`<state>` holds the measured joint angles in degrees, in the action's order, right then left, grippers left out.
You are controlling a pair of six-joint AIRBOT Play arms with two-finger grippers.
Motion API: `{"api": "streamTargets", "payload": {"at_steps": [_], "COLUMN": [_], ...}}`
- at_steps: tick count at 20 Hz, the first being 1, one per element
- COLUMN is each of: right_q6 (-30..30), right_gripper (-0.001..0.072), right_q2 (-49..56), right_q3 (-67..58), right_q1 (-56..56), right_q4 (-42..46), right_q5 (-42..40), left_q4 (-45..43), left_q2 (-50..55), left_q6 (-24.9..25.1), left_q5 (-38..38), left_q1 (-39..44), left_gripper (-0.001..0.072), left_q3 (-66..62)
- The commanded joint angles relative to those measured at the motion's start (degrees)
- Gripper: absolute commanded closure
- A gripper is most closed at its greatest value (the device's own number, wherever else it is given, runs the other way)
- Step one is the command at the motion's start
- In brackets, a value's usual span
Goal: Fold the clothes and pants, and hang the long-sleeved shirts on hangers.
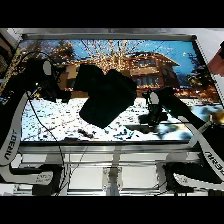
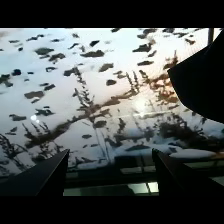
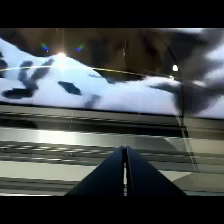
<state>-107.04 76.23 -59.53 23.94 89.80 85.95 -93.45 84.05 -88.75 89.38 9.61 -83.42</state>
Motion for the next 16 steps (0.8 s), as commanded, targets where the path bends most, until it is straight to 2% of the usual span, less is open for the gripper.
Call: {"api": "streamTargets", "payload": {"at_steps": [1,9,13,16], "right_q6": [0.0,0.1,0.3,6.4], "right_gripper": [0.0678,0.0678,0.0678,0.0679], "right_q2": [0.0,0.0,0.0,0.1], "right_q3": [-0.1,0.0,-0.1,-0.3], "right_q1": [0.0,0.0,0.0,-0.2], "right_q4": [0.0,0.2,0.7,2.3], "right_q5": [0.0,-1.8,-15.8,-29.5], "left_q4": [0.0,0.0,0.0,0.0], "left_q2": [0.0,0.0,0.0,0.1], "left_q6": [0.0,0.0,0.0,0.0], "left_q5": [0.0,0.0,0.0,-0.2], "left_q1": [-0.1,-0.1,-0.1,0.0], "left_gripper": [0.0106,0.0106,0.0107,0.0107], "left_q3": [0.0,0.0,0.0,0.0]}}
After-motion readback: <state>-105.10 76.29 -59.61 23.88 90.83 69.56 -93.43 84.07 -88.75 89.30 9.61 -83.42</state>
